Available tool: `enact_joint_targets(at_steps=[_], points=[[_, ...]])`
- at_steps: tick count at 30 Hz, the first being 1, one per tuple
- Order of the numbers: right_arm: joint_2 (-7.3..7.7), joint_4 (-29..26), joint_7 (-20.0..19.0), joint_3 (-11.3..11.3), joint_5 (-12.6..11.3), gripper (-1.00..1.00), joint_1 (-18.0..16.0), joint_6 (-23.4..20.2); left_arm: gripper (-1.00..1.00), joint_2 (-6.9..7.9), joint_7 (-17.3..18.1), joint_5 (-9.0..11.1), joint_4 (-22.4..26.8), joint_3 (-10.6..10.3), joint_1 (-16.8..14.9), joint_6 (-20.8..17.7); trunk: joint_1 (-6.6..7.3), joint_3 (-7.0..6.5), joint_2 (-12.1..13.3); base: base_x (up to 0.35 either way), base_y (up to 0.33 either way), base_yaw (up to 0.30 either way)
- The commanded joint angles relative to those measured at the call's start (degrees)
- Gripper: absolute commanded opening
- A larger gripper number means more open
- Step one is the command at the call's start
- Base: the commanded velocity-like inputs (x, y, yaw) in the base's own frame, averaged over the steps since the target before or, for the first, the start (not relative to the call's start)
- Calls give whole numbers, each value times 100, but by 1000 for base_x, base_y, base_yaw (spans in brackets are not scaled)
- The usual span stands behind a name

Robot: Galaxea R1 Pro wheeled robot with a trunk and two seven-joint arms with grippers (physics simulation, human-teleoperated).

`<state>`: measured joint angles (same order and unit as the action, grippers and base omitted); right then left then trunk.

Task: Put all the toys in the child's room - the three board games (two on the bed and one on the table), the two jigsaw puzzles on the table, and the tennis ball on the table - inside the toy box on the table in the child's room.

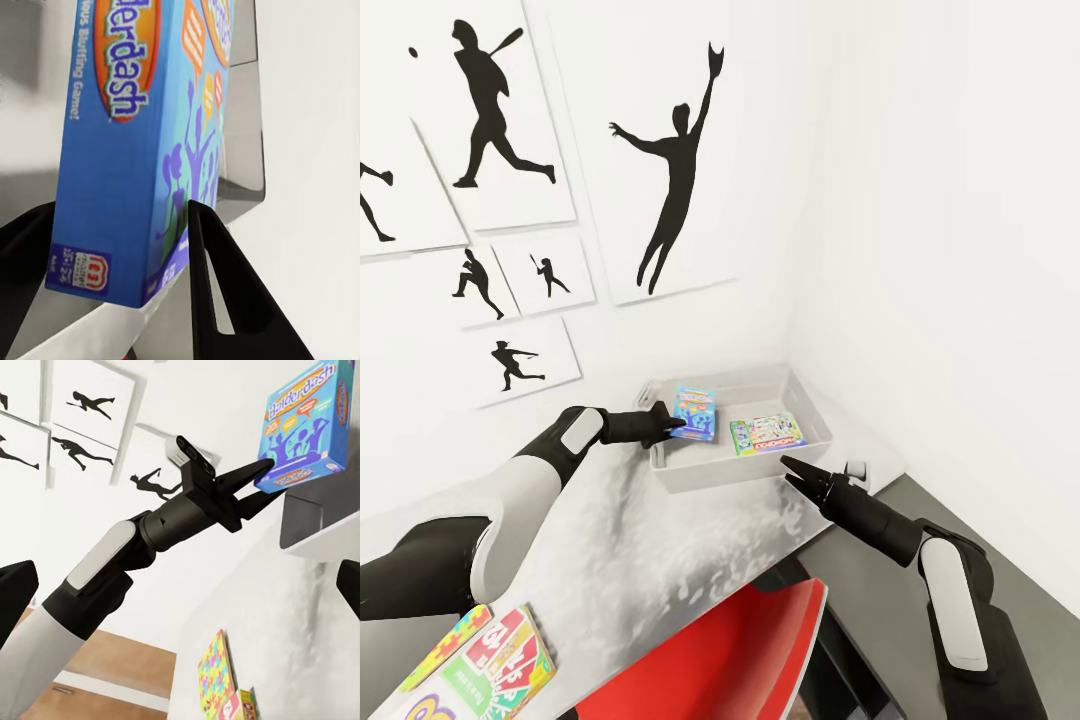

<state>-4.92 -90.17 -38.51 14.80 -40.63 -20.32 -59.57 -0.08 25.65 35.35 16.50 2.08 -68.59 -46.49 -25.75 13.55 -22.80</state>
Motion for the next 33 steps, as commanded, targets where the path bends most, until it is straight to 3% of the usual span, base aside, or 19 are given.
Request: enact_joint_targets(at_steps=[1,10,16,22,33], points=[[-4,-3,-43,14,37,100,-7,-28,-100,-1,10,-9,1,22,-5,-30,-3,11,-11,0,0,0],[-3,-6,-55,14,37,100,-7,-13,-100,-1,10,-10,2,15,-5,-19,-3,11,-11,0,0,0],[-84,62,41,14,131,100,22,51,-100,-16,-186,-122,87,17,13,168,-3,11,-12,0,0,0],[-22,69,208,-19,215,100,28,247,-100,164,-257,-381,259,-90,13,385,-3,11,-12,0,0,0],[-15,70,230,-21,222,100,28,406,-100,182,-262,-414,275,-103,13,448,-3,11,-12,0,0,0]])
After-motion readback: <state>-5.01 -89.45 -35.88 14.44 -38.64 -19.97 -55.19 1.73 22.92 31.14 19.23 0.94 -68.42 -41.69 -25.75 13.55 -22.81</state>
